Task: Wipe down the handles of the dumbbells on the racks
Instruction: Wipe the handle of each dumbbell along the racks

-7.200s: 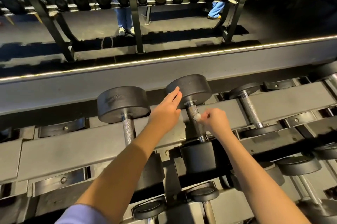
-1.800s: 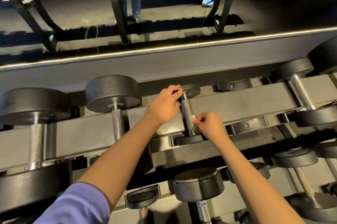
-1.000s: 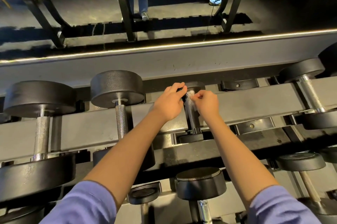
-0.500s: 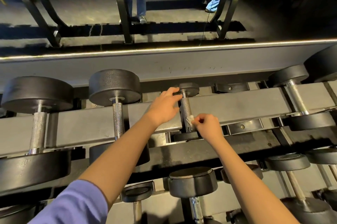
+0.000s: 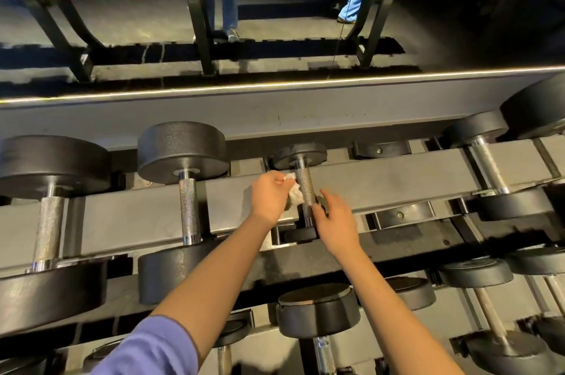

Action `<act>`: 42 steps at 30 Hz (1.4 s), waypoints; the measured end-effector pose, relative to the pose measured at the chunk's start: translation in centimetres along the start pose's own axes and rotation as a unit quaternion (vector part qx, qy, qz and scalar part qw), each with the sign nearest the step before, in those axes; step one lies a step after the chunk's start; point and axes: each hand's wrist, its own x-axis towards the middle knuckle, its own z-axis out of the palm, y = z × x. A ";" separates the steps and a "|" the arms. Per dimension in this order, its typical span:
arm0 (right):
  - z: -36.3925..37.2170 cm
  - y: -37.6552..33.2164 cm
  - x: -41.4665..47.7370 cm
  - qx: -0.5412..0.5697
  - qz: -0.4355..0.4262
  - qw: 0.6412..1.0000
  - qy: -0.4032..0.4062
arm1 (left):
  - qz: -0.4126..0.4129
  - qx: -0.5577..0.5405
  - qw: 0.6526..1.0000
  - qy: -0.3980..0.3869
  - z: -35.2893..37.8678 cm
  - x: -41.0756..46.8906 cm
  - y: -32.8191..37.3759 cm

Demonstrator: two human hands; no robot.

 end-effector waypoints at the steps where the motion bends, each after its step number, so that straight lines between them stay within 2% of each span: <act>1: 0.5 0.3 -0.1 -0.007 0.017 1.000 0.001 | -0.003 0.003 1.000 0.012 0.1 0.4 -0.1; 8: 1.1 0.8 0.4 -0.041 0.012 0.999 0.011 | 0.003 0.007 1.000 0.014 2.5 1.8 0.4; 13: 1.3 0.9 0.3 -0.040 -0.002 0.999 0.027 | -0.006 -0.009 0.998 -0.065 2.3 0.6 -1.2; 18: 1.1 0.5 0.0 -0.029 -0.004 0.999 0.034 | -0.005 -0.027 0.996 -0.086 3.0 -1.9 -3.3; 22: 1.0 0.6 0.0 -0.038 -0.001 0.999 0.027 | -0.006 -0.054 0.997 -0.047 3.3 -2.4 -3.4; 26: 1.1 0.8 0.0 -0.033 0.002 0.999 0.027 | -0.051 -0.089 0.995 -0.006 3.6 -1.3 -2.3; 34: 1.0 0.8 -0.1 -0.043 -0.001 0.999 0.017 | -0.018 -0.039 0.997 0.059 3.0 2.9 0.8; 38: 1.0 0.8 0.0 -0.039 -0.002 0.999 0.018 | -0.027 -0.035 0.997 0.065 3.3 3.1 0.4; 42: 1.1 0.8 0.1 -0.038 -0.005 0.999 0.018 | -0.028 -0.024 0.999 0.025 3.1 2.3 -0.7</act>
